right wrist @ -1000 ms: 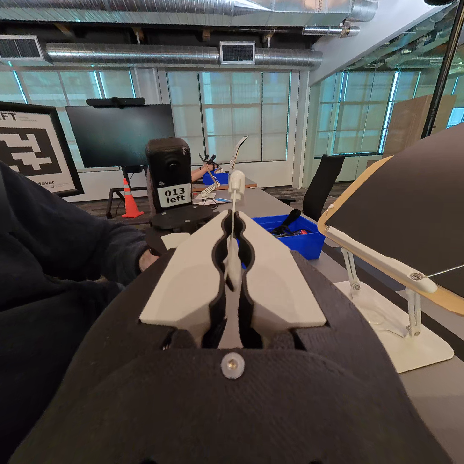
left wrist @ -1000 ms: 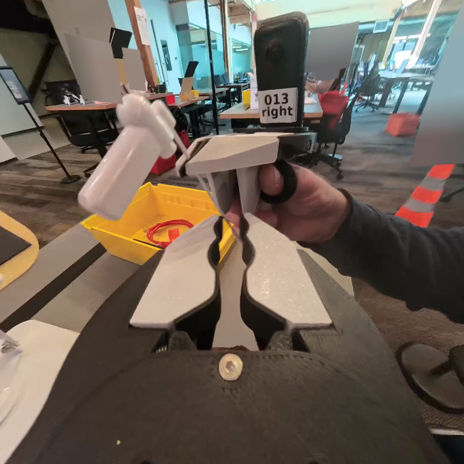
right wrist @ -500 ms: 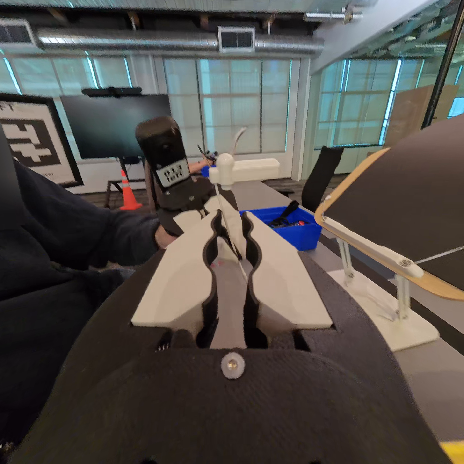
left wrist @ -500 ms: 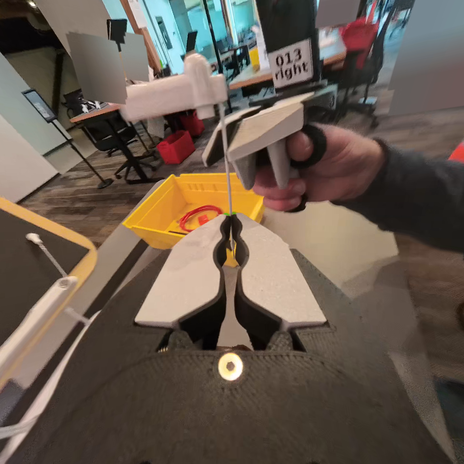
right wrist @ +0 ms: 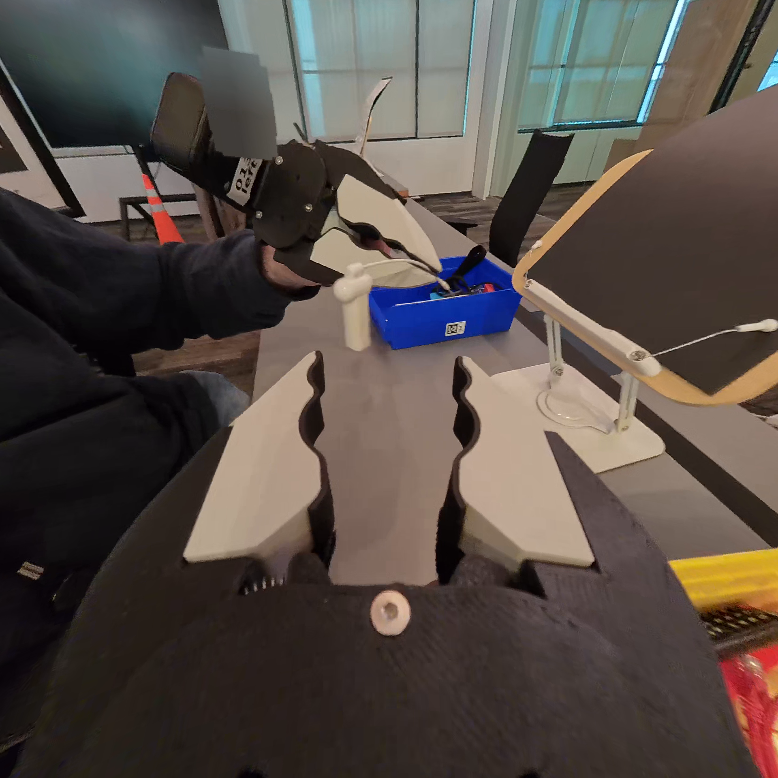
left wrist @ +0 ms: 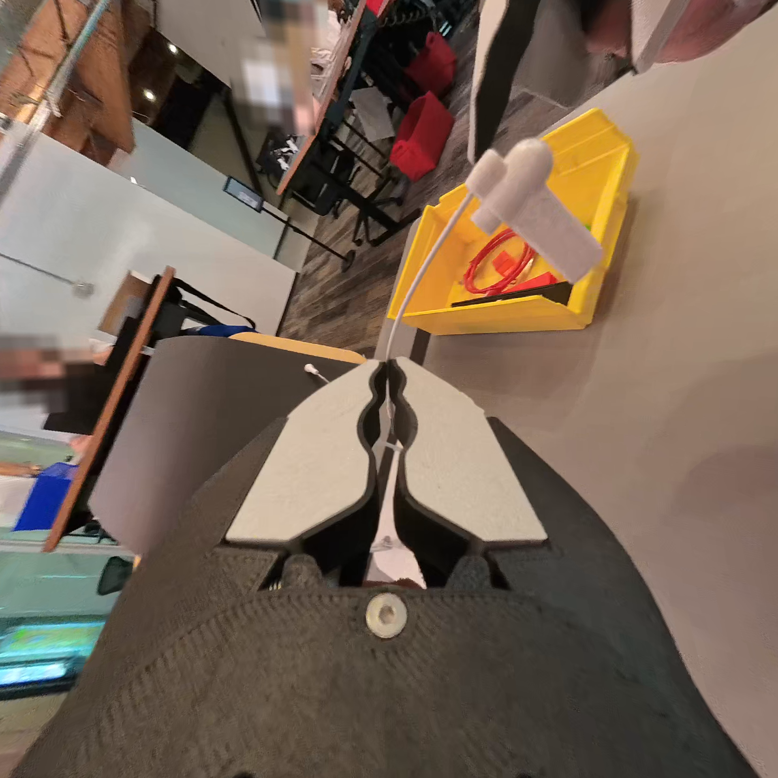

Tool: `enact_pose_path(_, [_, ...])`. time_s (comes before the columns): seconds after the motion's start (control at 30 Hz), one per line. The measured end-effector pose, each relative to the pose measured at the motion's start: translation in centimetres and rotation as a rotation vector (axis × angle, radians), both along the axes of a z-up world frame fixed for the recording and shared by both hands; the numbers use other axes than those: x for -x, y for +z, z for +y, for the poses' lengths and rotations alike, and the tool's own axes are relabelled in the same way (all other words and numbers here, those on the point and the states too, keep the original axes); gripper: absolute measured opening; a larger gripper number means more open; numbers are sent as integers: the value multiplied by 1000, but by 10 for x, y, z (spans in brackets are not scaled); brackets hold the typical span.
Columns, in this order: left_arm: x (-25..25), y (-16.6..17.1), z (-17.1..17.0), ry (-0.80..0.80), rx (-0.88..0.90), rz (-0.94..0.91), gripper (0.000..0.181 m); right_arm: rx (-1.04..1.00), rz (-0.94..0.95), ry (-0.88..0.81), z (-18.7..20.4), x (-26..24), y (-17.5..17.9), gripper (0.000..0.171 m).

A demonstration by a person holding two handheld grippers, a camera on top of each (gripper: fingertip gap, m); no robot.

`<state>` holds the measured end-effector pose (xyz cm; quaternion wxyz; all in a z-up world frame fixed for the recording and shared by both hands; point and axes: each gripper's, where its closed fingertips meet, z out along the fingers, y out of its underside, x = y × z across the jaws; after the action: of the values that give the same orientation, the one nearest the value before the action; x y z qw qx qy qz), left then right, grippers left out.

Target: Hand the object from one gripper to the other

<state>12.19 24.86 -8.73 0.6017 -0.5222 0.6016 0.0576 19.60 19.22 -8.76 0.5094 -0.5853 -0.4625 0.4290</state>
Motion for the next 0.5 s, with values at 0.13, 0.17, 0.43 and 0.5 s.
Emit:
enact_pose_path(0.13, [1,-2,4,25,-22,17,1,-68,28,-34,0,9,0,51])
enact_pose_path(0.17, [1,-2,4,27,-16,14,1,-88,24,-50,1,11,-1,49])
enact_pose_path(0.43, [-2,-3,6,39,-6,10,1,-145,-75,-93,4,40,-18,37])
enact_pose_path(0.5, [-3,-3,7,40,-7,7,1,-153,-94,-110,5,43,-21,24])
